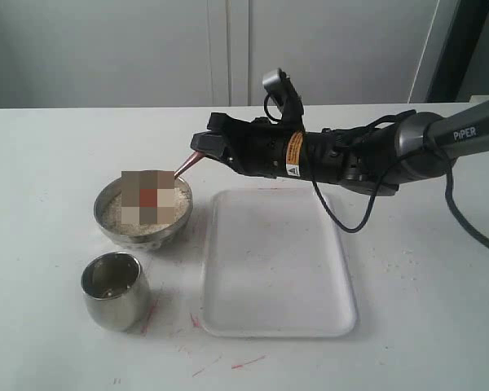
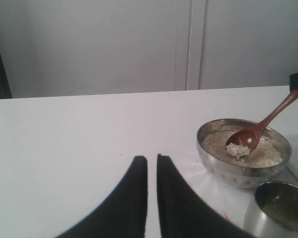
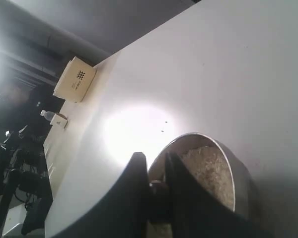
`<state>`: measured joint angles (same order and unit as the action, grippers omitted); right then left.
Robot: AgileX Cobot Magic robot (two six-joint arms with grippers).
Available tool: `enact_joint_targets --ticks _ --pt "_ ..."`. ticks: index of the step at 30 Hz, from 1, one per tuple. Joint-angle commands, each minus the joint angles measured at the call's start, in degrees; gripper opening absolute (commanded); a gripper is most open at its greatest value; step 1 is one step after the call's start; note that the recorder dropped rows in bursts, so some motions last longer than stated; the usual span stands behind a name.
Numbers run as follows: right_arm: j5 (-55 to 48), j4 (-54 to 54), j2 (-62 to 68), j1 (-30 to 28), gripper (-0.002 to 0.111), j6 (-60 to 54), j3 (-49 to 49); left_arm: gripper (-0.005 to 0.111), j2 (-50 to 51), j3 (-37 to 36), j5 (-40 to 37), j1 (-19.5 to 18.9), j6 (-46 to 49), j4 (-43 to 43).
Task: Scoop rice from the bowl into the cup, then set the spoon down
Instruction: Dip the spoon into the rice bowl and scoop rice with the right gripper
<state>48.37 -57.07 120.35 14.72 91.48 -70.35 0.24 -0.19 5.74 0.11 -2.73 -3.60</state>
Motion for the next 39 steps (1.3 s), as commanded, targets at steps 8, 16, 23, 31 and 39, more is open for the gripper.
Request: enact_joint_targets --ticks 8,16,23,31,39 --pt "-1.4 1.1 -0.8 -1.1 0.000 10.3 -0.4 0.014 -0.2 0.2 0.3 0.1 -0.1 -0.2" --pt "-2.0 1.1 -0.8 -2.1 0.000 17.1 -0.4 0.014 -0.2 0.2 0.3 0.1 -0.1 -0.2" --pt "-1.8 0.8 -0.8 -2.2 0.000 22.9 -0.4 0.014 -0.2 0.2 0.3 0.1 -0.1 -0.2" --pt "5.3 2.6 -0.8 -4.3 0.000 25.6 3.2 0.014 -0.2 0.2 0.3 0.1 -0.1 -0.2" --pt "11.3 3.9 0.5 -5.4 0.000 25.6 3.8 0.014 -0.2 0.2 0.3 0.1 -0.1 -0.2"
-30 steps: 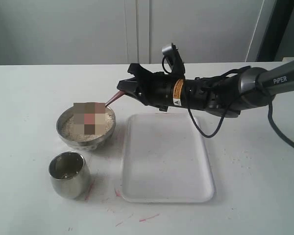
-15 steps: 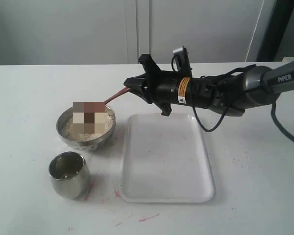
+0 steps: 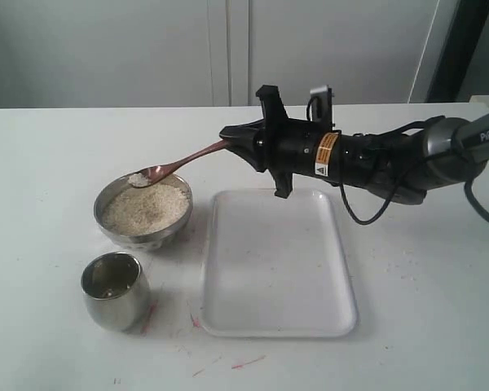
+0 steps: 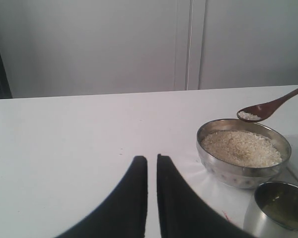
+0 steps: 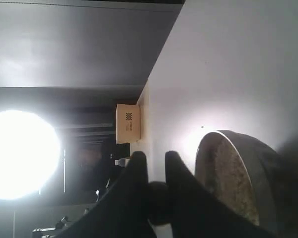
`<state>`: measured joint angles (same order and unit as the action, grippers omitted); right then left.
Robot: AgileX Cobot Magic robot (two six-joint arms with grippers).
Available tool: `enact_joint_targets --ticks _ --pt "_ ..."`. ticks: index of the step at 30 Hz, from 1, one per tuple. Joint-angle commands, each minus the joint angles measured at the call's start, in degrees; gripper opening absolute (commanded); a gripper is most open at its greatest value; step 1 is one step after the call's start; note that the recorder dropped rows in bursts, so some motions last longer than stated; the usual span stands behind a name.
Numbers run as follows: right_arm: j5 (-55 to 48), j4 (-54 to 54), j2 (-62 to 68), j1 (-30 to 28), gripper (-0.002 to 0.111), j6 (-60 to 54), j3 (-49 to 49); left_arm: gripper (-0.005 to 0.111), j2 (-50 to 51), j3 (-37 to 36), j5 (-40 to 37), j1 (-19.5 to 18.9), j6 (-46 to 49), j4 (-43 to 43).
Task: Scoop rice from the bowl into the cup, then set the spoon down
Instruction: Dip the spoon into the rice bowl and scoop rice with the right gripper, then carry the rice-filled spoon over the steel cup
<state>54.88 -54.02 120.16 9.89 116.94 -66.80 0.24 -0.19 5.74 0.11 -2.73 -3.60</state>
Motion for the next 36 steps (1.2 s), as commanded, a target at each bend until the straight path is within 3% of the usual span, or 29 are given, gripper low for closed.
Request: enact_joint_targets --ticks 1,13,36 --pt "5.7 0.9 1.2 -0.5 0.000 0.1 0.2 0.014 -0.2 0.2 0.3 0.1 -0.1 -0.2" --pt "15.0 -3.3 1.6 -0.7 0.000 0.9 0.2 0.014 -0.2 0.2 0.3 0.1 -0.1 -0.2" --pt "15.1 -14.9 1.6 -0.7 0.000 0.4 0.1 0.014 -0.2 0.2 0.3 0.1 -0.1 -0.2"
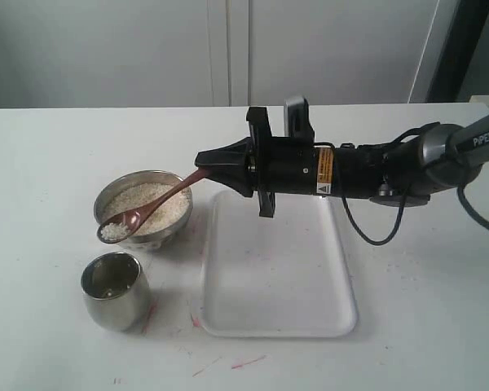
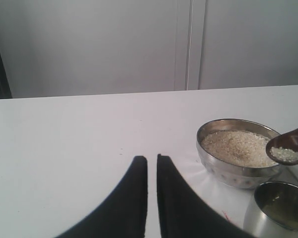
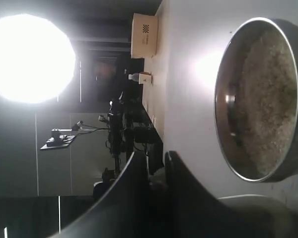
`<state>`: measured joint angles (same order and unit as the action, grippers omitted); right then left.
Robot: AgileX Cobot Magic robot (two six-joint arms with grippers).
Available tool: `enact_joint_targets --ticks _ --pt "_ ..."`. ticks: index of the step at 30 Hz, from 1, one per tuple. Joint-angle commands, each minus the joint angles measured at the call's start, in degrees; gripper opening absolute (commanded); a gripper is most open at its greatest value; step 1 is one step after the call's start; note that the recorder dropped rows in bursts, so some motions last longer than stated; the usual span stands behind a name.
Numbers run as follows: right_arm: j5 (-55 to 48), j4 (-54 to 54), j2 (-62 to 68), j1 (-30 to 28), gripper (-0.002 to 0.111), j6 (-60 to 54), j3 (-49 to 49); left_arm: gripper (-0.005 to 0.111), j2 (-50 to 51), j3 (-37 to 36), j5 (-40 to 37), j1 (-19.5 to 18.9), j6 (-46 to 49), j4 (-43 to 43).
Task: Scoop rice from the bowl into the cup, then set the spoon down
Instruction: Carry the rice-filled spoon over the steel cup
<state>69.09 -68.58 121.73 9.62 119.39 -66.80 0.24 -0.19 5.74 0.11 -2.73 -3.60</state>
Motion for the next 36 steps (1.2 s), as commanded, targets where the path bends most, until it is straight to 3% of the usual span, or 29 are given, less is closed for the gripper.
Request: enact_joint_targets --ticks 1,36 --pt "0.9 -0.4 -0.1 -0.4 0.000 -3.0 0.1 0.014 -0.2 0.2 0.3 0.1 -0.1 -0.2" --pt "0.9 -4.0 -3.3 2.4 0.000 -21.2 0.1 0.014 -0.2 0.2 0.3 0.1 -0.1 -0.2"
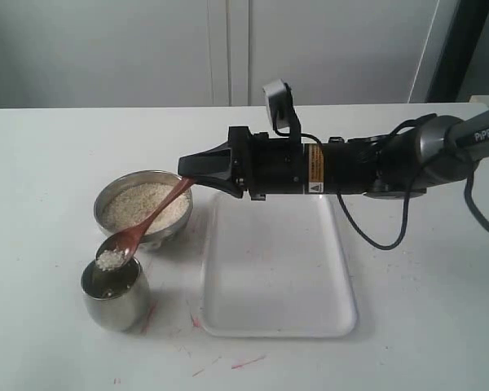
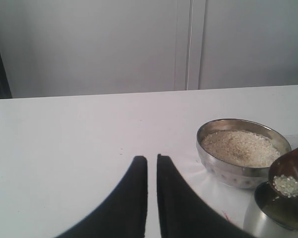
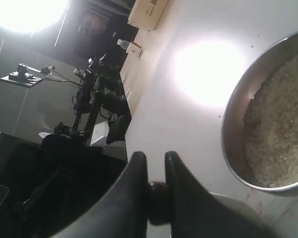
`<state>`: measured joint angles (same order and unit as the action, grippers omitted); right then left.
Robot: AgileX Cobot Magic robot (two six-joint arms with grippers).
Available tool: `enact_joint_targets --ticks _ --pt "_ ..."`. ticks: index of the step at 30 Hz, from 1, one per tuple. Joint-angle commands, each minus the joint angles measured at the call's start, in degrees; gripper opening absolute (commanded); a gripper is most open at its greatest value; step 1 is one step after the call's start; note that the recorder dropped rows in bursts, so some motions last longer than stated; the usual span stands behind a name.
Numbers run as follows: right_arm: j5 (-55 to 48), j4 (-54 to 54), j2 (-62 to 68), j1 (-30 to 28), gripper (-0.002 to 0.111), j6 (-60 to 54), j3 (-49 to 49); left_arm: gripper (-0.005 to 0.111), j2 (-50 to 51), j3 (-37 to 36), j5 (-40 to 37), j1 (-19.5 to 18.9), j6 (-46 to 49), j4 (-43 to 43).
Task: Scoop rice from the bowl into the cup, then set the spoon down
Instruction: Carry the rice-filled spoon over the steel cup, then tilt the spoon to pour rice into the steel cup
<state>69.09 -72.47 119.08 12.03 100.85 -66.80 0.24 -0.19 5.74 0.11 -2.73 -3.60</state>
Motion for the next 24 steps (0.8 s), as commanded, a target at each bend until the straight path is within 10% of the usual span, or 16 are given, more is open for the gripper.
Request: enact_joint_targets --ticks 1,24 --pt "0.9 -0.1 -0.7 0.0 0.000 -3.2 0.1 0.014 -0.2 0.2 0.3 0.1 -0.1 -0.2" --pt "0.9 -0.1 -0.8 0.1 0.000 -12.5 0.1 0.014 -0.2 0.2 0.3 0.1 -0.1 -0.2"
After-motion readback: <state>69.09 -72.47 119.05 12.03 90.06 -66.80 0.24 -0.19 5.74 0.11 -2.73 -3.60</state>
